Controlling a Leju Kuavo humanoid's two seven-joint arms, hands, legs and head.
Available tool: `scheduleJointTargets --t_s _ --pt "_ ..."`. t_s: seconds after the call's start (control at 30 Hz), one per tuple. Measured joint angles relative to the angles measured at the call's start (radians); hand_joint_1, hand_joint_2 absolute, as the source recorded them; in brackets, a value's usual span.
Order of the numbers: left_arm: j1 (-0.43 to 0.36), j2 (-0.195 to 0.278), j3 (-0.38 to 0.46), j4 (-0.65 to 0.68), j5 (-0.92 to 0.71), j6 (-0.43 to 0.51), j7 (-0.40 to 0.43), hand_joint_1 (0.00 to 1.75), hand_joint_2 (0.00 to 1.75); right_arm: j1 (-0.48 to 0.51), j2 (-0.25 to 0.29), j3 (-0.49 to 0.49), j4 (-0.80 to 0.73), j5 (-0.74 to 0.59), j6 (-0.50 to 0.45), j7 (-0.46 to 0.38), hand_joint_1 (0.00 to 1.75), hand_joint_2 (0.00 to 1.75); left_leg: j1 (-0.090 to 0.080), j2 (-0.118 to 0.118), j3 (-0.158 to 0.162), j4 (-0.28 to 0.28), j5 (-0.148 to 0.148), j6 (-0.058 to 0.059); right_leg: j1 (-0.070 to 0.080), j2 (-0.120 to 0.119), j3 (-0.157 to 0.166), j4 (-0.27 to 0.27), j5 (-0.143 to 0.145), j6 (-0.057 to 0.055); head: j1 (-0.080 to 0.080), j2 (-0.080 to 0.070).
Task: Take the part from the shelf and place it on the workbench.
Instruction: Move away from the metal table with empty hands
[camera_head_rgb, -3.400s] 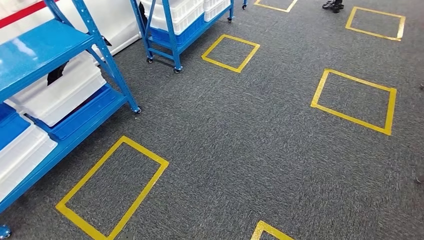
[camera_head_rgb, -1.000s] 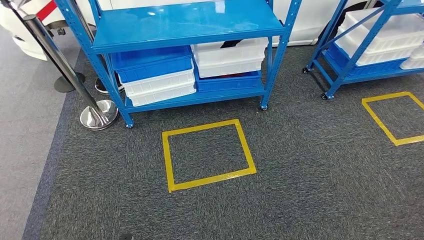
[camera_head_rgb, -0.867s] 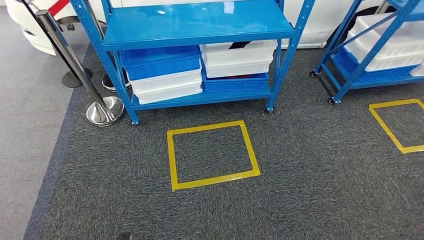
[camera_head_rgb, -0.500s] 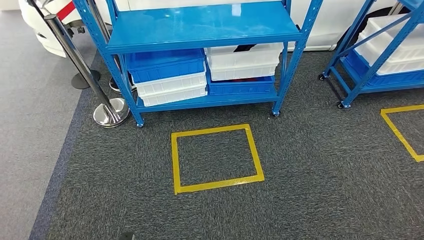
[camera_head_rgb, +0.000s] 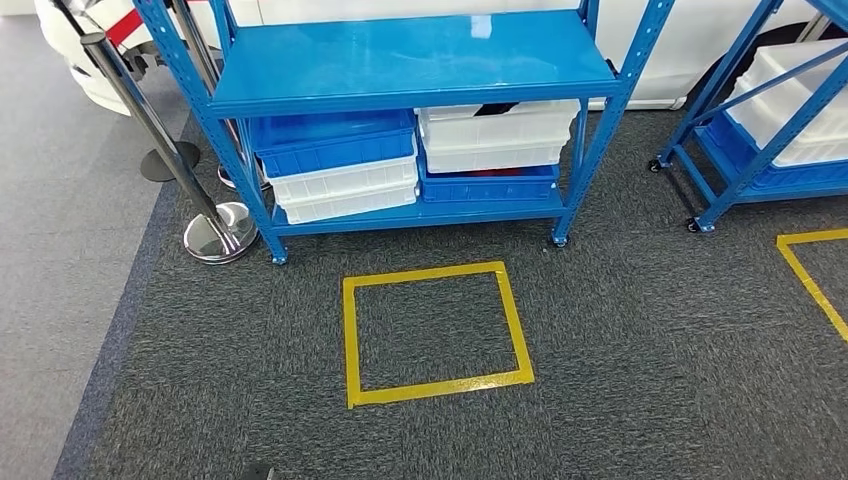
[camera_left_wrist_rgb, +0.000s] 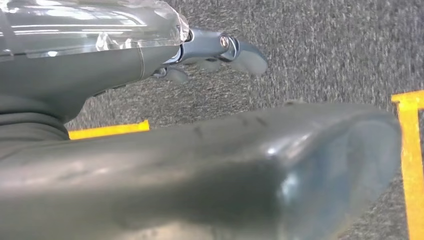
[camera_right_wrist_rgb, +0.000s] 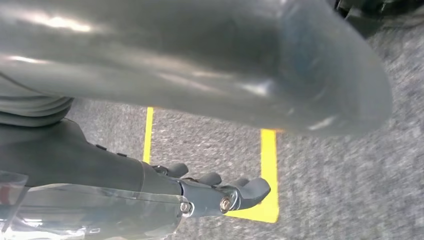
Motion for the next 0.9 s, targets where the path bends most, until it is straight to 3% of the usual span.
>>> scheduleJointTargets --t_s 0.07,0.1,0.17,0.23,0.27,0.3,0.37,0.4,0.43,0.5,0.53,0.6,0.63,0.7,0.73,0.77,0.8,0.9 --pt "-0.001 0.001 0.000 0.000 0.000 0.000 0.000 0.00 0.00 -0.003 0.000 -0.002 -0.001 0.000 0.000 0.000 0.00 0.00 0.004 -0.002 0.028 -0.018 -0.011 0.013 -0.001 0.002 -0.058 0.098 0.013 0.011 0.000 0.000" --pt "-0.001 0.002 0.000 0.000 0.000 0.000 0.000 0.00 0.00 -0.003 0.001 -0.003 -0.001 0.000 0.000 0.000 0.00 0.00 0.005 -0.002 0.042 -0.025 -0.017 0.017 -0.002 0.004 -0.104 0.159 0.002 0.014 0.000 0.000" --pt "-0.001 0.002 -0.001 0.000 0.000 -0.001 0.000 0.00 0.00 -0.001 0.001 -0.005 -0.001 0.000 0.000 0.000 0.00 0.00 0.005 -0.006 0.067 -0.028 -0.035 0.021 -0.002 0.006 -0.198 0.256 -0.049 0.017 0.000 0.000" --pt "0.001 0.002 -0.001 0.000 0.001 -0.002 0.000 0.00 0.00 0.001 0.001 -0.007 -0.001 0.003 0.000 0.002 0.00 0.00 0.004 -0.013 0.096 -0.028 -0.058 0.019 -0.002 0.006 -0.254 0.270 -0.079 0.014 0.000 0.000" --pt "0.002 0.002 -0.001 0.000 0.002 -0.002 0.000 0.00 0.00 0.002 0.001 -0.008 -0.001 0.007 0.000 0.006 0.00 0.00 0.004 -0.020 0.113 -0.028 -0.070 0.016 -0.002 0.008 -0.261 0.238 -0.064 0.012 0.000 0.000" --pt "0.002 0.002 -0.001 0.000 0.002 -0.002 0.000 0.00 0.00 0.003 0.000 -0.008 -0.001 0.015 -0.001 0.011 0.00 0.00 0.004 -0.026 0.129 -0.029 -0.083 0.013 -0.001 0.014 -0.259 0.187 -0.025 0.010 0.000 0.000" --pt "0.001 0.002 -0.001 0.000 0.003 -0.003 0.000 0.00 0.00 0.011 -0.001 -0.008 0.000 0.036 -0.003 0.021 0.00 0.00 0.003 -0.039 0.155 -0.028 -0.110 0.005 0.000 0.043 -0.248 0.073 0.094 0.004 0.000 0.000" --pt "-0.001 0.001 -0.001 0.000 0.003 -0.003 -0.001 0.00 0.00 0.013 -0.002 -0.006 0.001 0.045 -0.003 0.024 0.00 0.00 0.003 -0.045 0.163 -0.030 -0.122 0.001 0.002 0.054 -0.243 0.039 0.135 0.000 0.000 0.000" --pt "-0.003 0.001 -0.001 0.000 0.003 -0.004 -0.001 0.00 0.00 0.015 -0.002 -0.005 0.002 0.050 -0.002 0.027 0.00 0.00 0.002 -0.052 0.170 -0.028 -0.128 -0.005 0.003 0.060 -0.239 0.021 0.156 -0.006 0.000 0.000" --pt "-0.005 0.002 -0.001 0.000 0.003 -0.007 -0.002 0.00 0.00 0.012 -0.002 -0.003 0.002 0.054 0.001 0.031 0.00 0.00 0.002 -0.058 0.175 -0.010 -0.124 -0.015 0.003 0.047 -0.218 0.014 0.149 -0.020 0.000 0.000" --pt "-0.005 0.003 -0.001 0.000 0.003 -0.008 -0.003 0.00 0.00 0.011 -0.002 -0.002 0.002 0.054 0.003 0.033 0.00 0.00 0.001 -0.051 0.164 0.025 -0.112 -0.020 0.002 0.038 -0.204 0.008 0.143 -0.027 0.000 0.000" --pt "-0.005 0.005 -0.001 0.000 0.003 -0.009 -0.003 0.00 0.00 0.010 -0.002 -0.001 0.002 0.054 0.004 0.034 0.00 0.00 0.002 -0.029 0.101 0.137 -0.109 -0.028 0.001 0.022 -0.172 0.000 0.124 -0.037 0.000 0.000" --pt "-0.005 0.005 -0.001 0.000 0.003 -0.009 -0.004 0.00 0.00 0.010 -0.002 -0.001 0.002 0.054 0.004 0.034 0.00 0.00 0.003 -0.018 0.057 0.200 -0.130 -0.031 0.001 0.013 -0.158 -0.001 0.111 -0.040 0.000 0.000" --pt "-0.004 0.005 -0.001 0.000 0.003 -0.009 -0.004 0.00 0.00 0.008 -0.003 0.000 0.002 0.054 0.004 0.035 0.00 0.00 0.005 -0.011 -0.018 0.274 -0.204 -0.035 0.002 -0.002 -0.128 -0.002 0.084 -0.042 -0.001 0.000" --pt "-0.002 0.005 -0.001 0.000 0.003 -0.009 -0.004 0.00 0.00 0.007 -0.004 0.000 0.002 0.054 0.004 0.035 0.00 0.00 0.006 -0.010 -0.040 0.275 -0.233 -0.036 0.003 -0.010 -0.111 -0.002 0.070 -0.042 -0.001 0.000" --pt "0.001 0.005 -0.001 0.000 0.003 -0.009 -0.004 0.00 0.00 0.007 -0.004 0.001 0.002 0.054 0.004 0.035 0.00 0.00 0.006 -0.006 -0.050 0.248 -0.236 -0.034 0.004 -0.018 -0.091 -0.002 0.054 -0.041 -0.001 0.000" --pt "0.004 0.005 -0.001 0.000 0.003 -0.009 -0.004 0.00 0.00 0.007 -0.004 0.002 0.002 0.054 0.004 0.035 0.00 0.00 0.004 0.001 -0.052 0.200 -0.208 -0.029 0.006 -0.027 -0.071 -0.002 0.038 -0.041 -0.001 0.000" --pt "0.010 0.008 -0.001 0.001 0.003 -0.009 -0.004 0.00 0.00 0.011 -0.002 0.005 0.004 0.054 0.004 0.036 0.00 0.00 -0.010 0.056 -0.047 0.056 -0.029 0.000 0.013 -0.054 -0.027 -0.004 -0.006 -0.032 0.000 0.000"
